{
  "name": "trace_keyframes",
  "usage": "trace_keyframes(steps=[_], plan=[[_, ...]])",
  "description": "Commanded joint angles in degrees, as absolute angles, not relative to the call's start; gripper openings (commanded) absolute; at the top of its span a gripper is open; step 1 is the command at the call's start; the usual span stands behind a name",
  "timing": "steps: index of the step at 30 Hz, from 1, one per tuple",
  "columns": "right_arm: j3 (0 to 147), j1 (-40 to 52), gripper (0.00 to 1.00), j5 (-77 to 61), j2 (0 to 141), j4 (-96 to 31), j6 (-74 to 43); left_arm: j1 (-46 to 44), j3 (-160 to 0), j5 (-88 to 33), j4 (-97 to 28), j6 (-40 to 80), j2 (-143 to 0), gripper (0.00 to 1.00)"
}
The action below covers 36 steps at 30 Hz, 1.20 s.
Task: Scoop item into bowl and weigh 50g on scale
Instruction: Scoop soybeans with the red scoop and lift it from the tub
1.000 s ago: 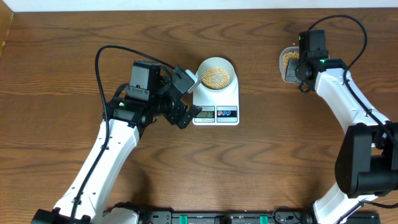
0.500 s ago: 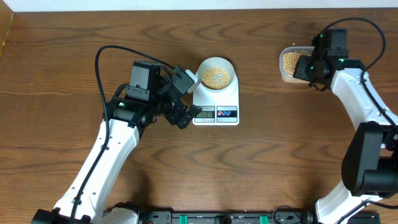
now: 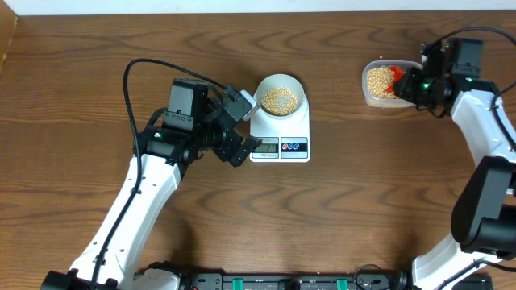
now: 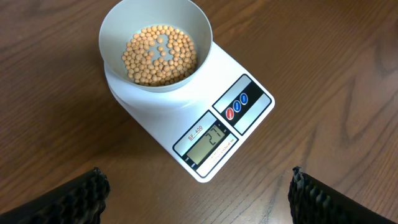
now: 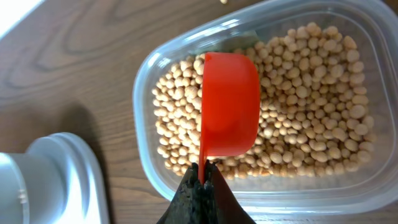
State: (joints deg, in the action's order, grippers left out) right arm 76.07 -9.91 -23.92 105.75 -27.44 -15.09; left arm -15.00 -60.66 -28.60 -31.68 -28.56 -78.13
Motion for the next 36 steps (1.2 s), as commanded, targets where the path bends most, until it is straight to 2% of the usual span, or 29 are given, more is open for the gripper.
trace_keyframes(steps=[1, 36], plan=[[76.0, -11.6, 0.01, -29.5, 106.1, -27.2, -15.4, -15.0, -60.2, -28.9, -31.7, -29.1, -78.1, 0.95], [76.0, -19.8, 0.01, -52.3, 106.1, -23.5, -12.6, -15.0, -60.2, -28.9, -31.7, -29.1, -78.1, 0.95]])
